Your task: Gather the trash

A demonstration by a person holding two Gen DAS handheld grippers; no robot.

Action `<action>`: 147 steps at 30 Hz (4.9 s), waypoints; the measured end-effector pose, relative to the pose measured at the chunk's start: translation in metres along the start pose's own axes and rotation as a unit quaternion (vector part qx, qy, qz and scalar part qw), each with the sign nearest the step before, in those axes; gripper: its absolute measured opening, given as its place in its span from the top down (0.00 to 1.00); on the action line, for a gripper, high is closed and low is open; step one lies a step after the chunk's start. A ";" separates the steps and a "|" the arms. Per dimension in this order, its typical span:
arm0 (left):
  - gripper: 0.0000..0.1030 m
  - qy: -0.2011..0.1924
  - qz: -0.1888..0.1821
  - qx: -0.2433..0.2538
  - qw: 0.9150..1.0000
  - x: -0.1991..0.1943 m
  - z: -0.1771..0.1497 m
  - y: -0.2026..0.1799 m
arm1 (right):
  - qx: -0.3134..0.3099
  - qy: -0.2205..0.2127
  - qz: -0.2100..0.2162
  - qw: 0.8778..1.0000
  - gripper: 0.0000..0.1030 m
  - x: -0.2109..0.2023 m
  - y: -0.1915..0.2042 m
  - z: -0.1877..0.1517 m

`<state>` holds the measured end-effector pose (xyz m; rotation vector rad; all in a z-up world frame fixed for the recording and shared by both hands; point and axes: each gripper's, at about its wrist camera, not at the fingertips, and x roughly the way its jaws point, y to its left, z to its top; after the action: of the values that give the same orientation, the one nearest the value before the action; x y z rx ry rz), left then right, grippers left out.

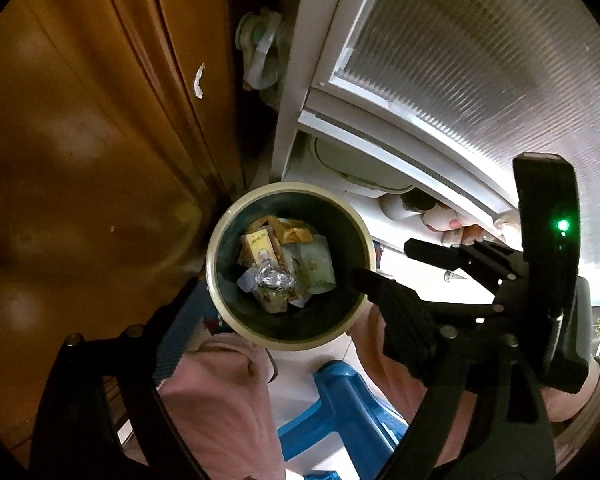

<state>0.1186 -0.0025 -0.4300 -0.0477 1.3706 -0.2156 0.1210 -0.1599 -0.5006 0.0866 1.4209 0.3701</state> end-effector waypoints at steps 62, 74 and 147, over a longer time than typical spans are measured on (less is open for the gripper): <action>0.16 -0.230 0.070 0.055 0.969 -0.355 -0.066 -0.062 | 0.025 -0.219 -0.034 0.975 0.24 -0.396 0.102 -0.079; 0.16 -0.323 0.077 0.044 0.942 -0.460 -0.067 -0.075 | 0.023 -0.337 -0.041 0.940 0.14 -0.526 0.133 -0.088; 0.18 -0.360 0.095 0.012 0.928 -0.507 -0.070 -0.110 | -0.020 -0.407 -0.074 0.910 0.14 -0.604 0.153 -0.104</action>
<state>-0.0560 -0.0119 0.0630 0.0272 0.6305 -0.0384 -0.0726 -0.2148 0.0977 0.0852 0.5842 0.1950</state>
